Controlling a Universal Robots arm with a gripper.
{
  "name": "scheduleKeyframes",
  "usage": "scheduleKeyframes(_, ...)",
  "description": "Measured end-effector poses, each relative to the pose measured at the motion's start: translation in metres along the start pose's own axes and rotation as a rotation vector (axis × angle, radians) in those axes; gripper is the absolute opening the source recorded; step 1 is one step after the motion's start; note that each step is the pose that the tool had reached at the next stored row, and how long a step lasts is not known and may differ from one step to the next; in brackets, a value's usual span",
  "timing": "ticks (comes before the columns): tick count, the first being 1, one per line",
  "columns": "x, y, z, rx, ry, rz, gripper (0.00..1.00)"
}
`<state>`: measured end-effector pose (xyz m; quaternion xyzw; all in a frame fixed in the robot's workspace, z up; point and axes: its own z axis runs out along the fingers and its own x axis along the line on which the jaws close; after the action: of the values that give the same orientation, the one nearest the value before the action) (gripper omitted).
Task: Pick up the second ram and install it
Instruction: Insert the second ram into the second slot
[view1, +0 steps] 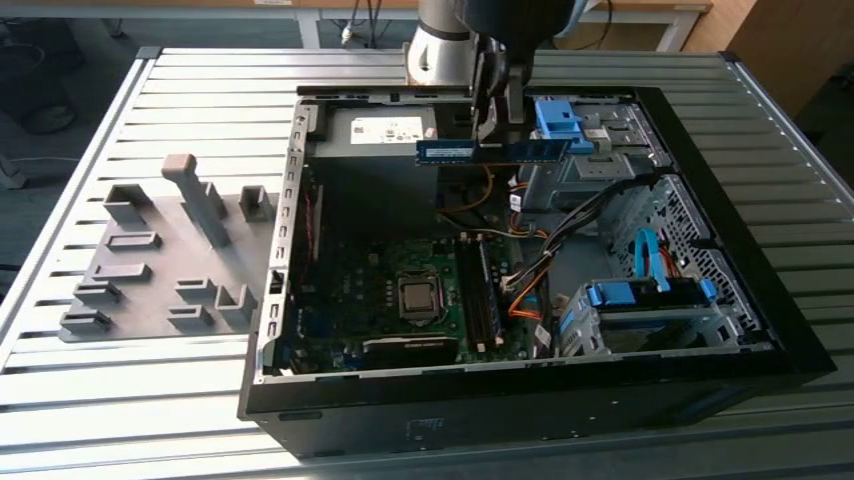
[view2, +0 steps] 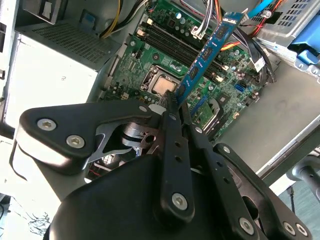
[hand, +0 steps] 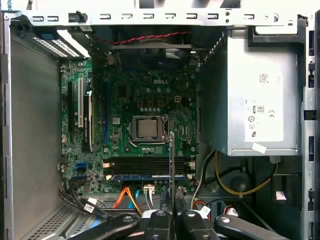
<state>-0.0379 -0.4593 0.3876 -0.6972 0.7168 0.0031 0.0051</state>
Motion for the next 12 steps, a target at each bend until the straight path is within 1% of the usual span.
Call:
scheduleKeyframes(2,0.0,-0.0001,0.0,0.0,0.0,0.004,0.14)
scheduleKeyframes(3,0.0,-0.0001,0.0002,0.0001,0.0,0.013,0.14)
scheduleKeyframes(12,0.0,-0.0001,0.0011,0.0022,0.0028,0.166,0.14)
